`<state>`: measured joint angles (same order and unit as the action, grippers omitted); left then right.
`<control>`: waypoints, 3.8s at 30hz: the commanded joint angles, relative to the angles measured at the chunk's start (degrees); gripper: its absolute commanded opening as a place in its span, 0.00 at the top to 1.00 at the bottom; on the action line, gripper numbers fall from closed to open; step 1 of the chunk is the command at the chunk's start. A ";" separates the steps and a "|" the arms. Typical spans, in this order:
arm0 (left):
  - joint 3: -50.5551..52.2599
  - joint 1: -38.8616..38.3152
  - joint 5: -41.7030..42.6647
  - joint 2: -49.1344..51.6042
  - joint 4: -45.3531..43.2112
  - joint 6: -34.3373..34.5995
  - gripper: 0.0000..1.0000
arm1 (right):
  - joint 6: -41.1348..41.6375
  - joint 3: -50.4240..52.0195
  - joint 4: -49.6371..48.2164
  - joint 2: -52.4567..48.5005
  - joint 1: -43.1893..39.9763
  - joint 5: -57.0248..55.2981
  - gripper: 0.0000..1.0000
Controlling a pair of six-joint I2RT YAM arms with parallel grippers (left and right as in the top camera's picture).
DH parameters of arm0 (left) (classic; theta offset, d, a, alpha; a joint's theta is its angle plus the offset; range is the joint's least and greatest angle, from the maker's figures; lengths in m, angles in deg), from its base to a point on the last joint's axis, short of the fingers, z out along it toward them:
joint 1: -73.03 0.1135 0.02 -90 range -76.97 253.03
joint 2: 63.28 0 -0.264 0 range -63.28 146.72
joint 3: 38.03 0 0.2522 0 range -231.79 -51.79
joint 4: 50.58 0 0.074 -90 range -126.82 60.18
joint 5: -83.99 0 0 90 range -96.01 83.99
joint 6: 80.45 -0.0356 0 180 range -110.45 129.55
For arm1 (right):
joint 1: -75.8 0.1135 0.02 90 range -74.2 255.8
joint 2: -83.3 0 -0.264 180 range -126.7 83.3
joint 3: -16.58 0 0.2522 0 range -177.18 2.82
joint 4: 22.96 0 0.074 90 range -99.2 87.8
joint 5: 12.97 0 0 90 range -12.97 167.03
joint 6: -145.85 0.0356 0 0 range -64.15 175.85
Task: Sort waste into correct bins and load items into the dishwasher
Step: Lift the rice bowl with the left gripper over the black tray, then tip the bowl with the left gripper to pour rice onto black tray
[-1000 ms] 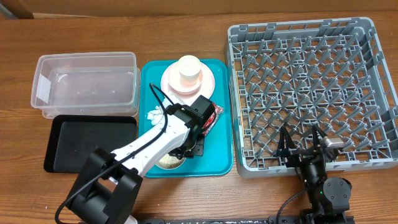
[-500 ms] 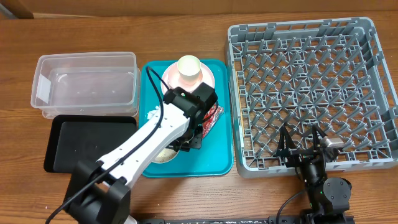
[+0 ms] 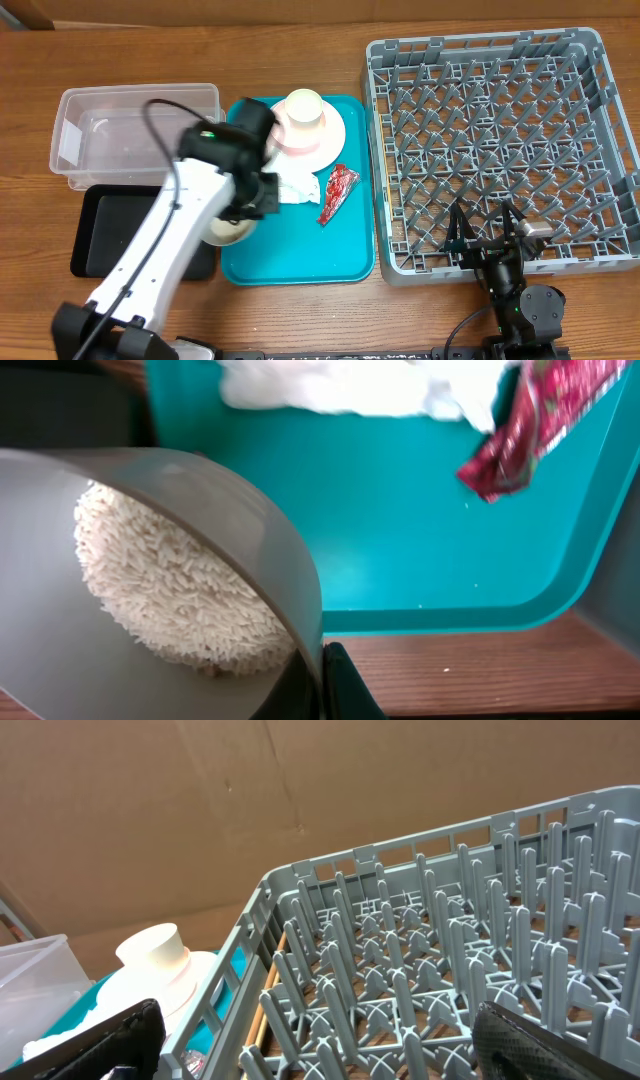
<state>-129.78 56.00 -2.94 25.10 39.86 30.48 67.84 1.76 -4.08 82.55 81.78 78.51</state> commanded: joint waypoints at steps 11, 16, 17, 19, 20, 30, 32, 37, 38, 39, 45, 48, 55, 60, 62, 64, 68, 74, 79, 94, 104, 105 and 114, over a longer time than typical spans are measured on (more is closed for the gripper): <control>0.85 26.27 14.78 -2.58 -1.97 -10.58 0.96 | 0.07 0.61 -0.37 0.48 -0.26 -0.31 0.00; 2.89 33.46 19.52 -2.60 -3.52 -12.76 0.96 | 0.07 0.61 -0.37 0.48 -0.26 -0.31 0.00; 3.43 34.67 20.11 -2.60 -3.87 -13.27 0.96 | 0.07 0.61 -0.37 0.48 -0.26 -0.31 0.00; 4.92 37.18 21.24 -2.60 -4.96 -14.34 0.96 | 0.07 0.61 -0.37 0.48 -0.26 -0.31 0.00; 5.57 38.16 21.94 -2.60 -5.44 -14.75 0.96 | 0.04 0.61 -0.37 0.48 -0.26 -0.31 0.00; 13.90 52.48 45.99 -2.60 -11.58 -28.89 0.96 | 0.07 0.61 -0.37 0.48 -0.26 -0.31 0.00; 14.97 55.91 50.73 -2.60 -11.58 -32.13 0.96 | 0.07 0.61 -0.37 0.48 -0.26 -0.31 0.00; 18.12 63.73 60.15 -2.60 -11.41 -37.75 0.96 | 0.07 0.61 -0.37 0.48 -0.26 -0.31 0.00; 18.95 65.46 62.03 -2.58 -11.34 -38.77 0.96 | 0.07 0.61 -0.37 0.48 -0.26 -0.31 0.00; 19.76 66.93 63.54 -2.58 -11.34 -39.47 0.96 | 0.07 0.61 -0.37 0.48 -0.26 -0.31 0.00; 25.00 75.49 70.73 -2.58 -11.41 -44.83 0.96 | 0.07 0.61 -0.37 0.48 -0.26 -0.31 0.00; 27.08 79.19 73.75 -2.58 -11.50 -47.76 0.96 | 0.07 0.61 -0.37 0.48 -0.26 -0.31 0.00; 29.22 84.67 77.55 -2.58 -12.68 -49.11 0.96 | 0.07 0.61 -0.37 0.48 -0.26 -0.31 0.00; 29.42 84.52 80.15 -2.56 -12.74 -49.68 0.96 | 0.07 0.61 -0.37 0.48 -0.26 -0.31 0.00; 29.42 84.52 82.01 -2.56 -13.62 -49.66 0.96 | 0.07 0.61 -0.37 0.48 -0.26 -0.31 0.00; 29.42 84.52 83.54 -2.56 -13.99 -49.31 0.96 | 0.07 0.61 -0.37 0.48 -0.26 -0.31 0.00; 29.42 84.52 83.58 -2.56 -12.44 -50.29 0.96 | 0.07 0.61 -0.37 0.48 -0.26 -0.31 0.00; 29.42 84.21 86.36 -2.56 -13.77 -48.85 0.96 | 0.07 0.61 -0.37 0.48 -0.26 -0.31 0.00; 29.42 82.95 86.25 -2.58 -14.62 -48.24 0.96 | 0.07 0.61 -0.37 0.48 -0.26 -0.31 0.00; 29.40 80.21 87.36 -2.54 -18.18 -43.69 0.90 | 0.07 0.61 -0.37 0.48 -0.26 -0.31 0.00; 29.40 77.90 85.09 -2.58 -16.15 -41.00 0.96 | 0.07 0.61 -0.37 0.48 -0.26 -0.31 0.00; 29.35 77.70 85.09 -2.60 -15.47 -41.00 0.96 | 0.07 0.61 -0.37 0.48 -0.26 -0.31 0.00; 27.54 73.42 81.50 -6.73 -6.84 -43.23 0.96 | 0.07 0.61 -0.37 0.48 -0.26 -0.31 0.00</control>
<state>-100.56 131.12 80.29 21.41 31.93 -11.53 67.82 1.76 -4.05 82.55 81.80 78.49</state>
